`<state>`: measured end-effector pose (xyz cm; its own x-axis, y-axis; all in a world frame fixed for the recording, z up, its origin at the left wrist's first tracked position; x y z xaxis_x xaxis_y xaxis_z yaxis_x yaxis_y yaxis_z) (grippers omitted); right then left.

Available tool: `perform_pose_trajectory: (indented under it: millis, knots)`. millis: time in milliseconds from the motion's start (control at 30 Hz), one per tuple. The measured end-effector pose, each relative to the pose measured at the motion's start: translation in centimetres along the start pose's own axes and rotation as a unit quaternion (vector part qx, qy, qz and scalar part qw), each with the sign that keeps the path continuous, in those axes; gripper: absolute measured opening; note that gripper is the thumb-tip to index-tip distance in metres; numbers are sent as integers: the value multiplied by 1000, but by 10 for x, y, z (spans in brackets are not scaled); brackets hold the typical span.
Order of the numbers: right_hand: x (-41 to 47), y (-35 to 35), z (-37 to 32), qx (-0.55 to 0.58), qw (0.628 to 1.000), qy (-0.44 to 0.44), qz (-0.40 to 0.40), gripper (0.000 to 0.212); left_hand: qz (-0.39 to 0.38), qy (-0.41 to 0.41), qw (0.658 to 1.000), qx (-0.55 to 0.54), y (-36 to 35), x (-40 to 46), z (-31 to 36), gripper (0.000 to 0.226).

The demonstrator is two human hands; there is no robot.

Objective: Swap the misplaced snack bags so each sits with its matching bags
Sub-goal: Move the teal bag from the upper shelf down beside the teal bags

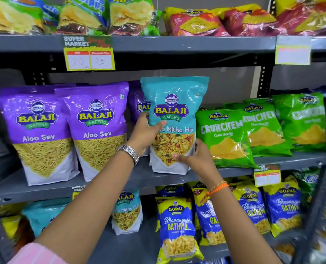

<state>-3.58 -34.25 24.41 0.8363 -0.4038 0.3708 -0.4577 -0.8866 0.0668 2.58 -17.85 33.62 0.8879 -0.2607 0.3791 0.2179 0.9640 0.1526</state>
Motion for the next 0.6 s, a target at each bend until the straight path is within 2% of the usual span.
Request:
perform_pose_trajectory:
  millis: [133, 233, 467, 600]
  knots:
    - [-15, 15, -10, 1, 1000, 15, 20, 80, -14, -23, 1000, 16, -8, -8, 10, 56]
    - [-29, 27, -21, 10, 999, 28, 14, 66, -13, -49, 999, 0, -8, -24, 19, 59]
    - [-79, 34, -33, 37, 996, 31, -73, 55, 14, -89, 995, -32, 12, -94, 25, 60]
    - [-114, 23, -13, 31, 991, 12, -126, 62, 35, -95, 995, -8, 23, -140, 7, 54]
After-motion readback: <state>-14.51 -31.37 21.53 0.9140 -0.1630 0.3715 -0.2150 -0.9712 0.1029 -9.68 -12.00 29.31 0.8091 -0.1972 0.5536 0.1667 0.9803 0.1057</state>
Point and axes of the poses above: each hand's wrist, its own x-axis towards the middle knuckle, its own y-axis out of the back of the hand, z = x × y, the point moved 1 cm from there along x, towards the middle knuckle
